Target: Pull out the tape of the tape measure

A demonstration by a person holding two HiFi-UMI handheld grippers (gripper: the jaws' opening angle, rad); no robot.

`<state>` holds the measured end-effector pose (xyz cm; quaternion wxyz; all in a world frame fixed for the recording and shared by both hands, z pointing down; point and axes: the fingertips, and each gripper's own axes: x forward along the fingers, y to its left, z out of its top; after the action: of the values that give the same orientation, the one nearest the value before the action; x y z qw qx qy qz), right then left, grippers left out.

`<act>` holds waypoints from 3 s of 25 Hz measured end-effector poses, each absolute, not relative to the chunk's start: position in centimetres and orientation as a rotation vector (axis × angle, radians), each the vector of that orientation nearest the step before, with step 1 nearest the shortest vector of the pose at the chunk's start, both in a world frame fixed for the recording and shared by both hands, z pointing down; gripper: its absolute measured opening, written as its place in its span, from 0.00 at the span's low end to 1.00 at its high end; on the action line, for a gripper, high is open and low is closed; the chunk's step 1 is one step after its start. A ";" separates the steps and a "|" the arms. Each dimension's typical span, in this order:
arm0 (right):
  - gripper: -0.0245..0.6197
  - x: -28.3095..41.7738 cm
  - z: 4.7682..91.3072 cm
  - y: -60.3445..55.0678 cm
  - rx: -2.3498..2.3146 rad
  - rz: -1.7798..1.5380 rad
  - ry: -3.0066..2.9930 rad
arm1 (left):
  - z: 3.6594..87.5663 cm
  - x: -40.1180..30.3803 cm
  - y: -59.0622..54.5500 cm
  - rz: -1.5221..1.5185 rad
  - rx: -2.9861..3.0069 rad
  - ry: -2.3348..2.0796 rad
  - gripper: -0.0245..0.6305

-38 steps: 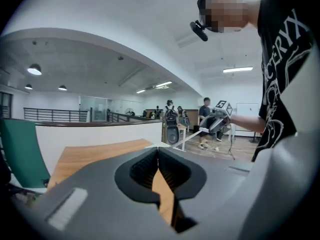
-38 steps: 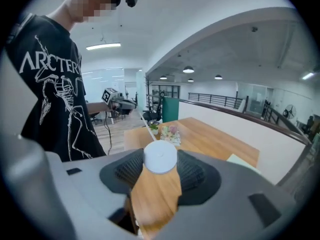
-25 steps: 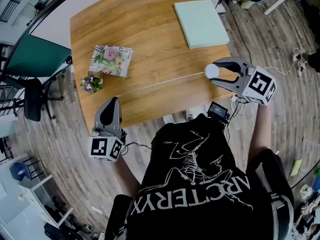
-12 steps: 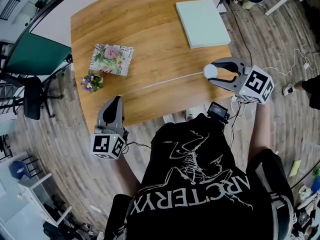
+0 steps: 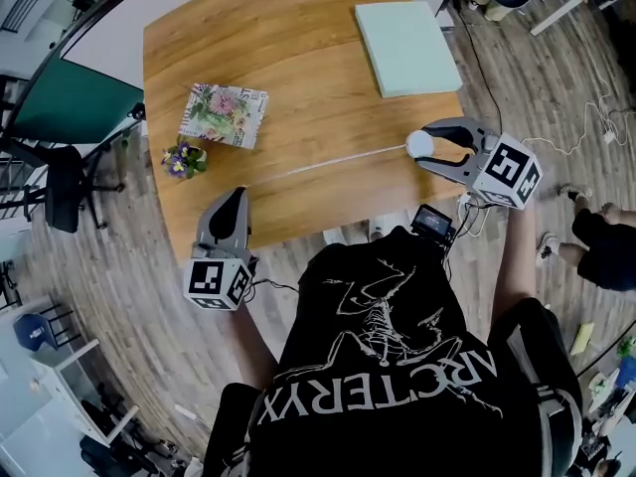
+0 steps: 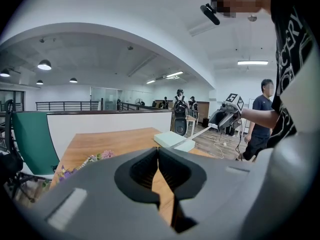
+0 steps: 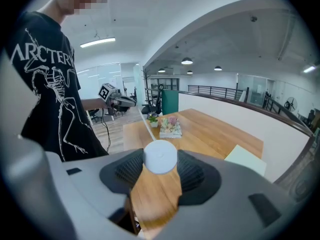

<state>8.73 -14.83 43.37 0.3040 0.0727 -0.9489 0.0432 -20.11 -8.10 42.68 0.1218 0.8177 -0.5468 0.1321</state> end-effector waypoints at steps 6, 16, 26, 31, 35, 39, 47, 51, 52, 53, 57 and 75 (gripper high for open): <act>0.37 8.5 45.3 -15.3 0.201 0.151 -2.497 | 44.6 -20.2 -8.4 0.439 2.355 -1.579 0.06; 0.37 6.4 59.1 -17.1 0.268 0.234 -2.306 | 59.3 -21.9 -10.4 0.769 2.101 -1.554 0.06; 0.37 4.8 71.2 -18.3 0.368 0.305 -2.121 | 71.8 -23.3 -12.2 0.898 1.833 -1.513 0.06; 0.37 3.7 73.0 -18.2 0.330 0.266 -2.074 | 74.2 -23.8 -12.1 1.098 1.792 -1.528 0.06; 0.37 3.9 73.4 -18.0 0.349 0.311 -2.076 | 74.3 -24.0 -12.3 1.128 1.790 -1.575 0.08; 0.45 4.1 73.6 -17.8 0.353 0.370 -2.090 | 73.7 -24.7 -12.1 1.068 1.770 -1.619 0.17; 0.54 9.4 68.5 -20.4 0.631 0.427 -2.139 | 67.3 -29.0 -10.4 0.873 1.784 -1.822 0.17; 0.24 12.1 59.2 -21.5 0.854 0.415 -2.290 | 58.4 -29.0 -9.8 0.688 1.927 -1.941 0.06; 0.16 12.2 56.4 -21.5 0.901 0.401 -2.352 | 56.0 -28.6 -9.7 0.625 1.965 -1.960 0.06; 0.09 12.2 53.6 -21.4 0.940 0.383 -2.415 | 53.5 -28.1 -9.6 0.555 2.004 -1.967 0.06; 0.05 9.9 44.3 -19.9 0.996 0.269 -2.636 | 44.6 -24.2 -9.9 0.323 2.185 -1.925 0.05; 0.05 -0.7 33.5 -15.3 0.843 -0.026 -2.903 | 32.3 -13.9 -11.3 0.132 2.574 -1.840 0.05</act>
<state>-0.68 -15.35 33.52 0.0590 0.2784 -0.9586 -0.0085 -13.89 -11.33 32.29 -0.0126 0.8128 -0.5809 0.0418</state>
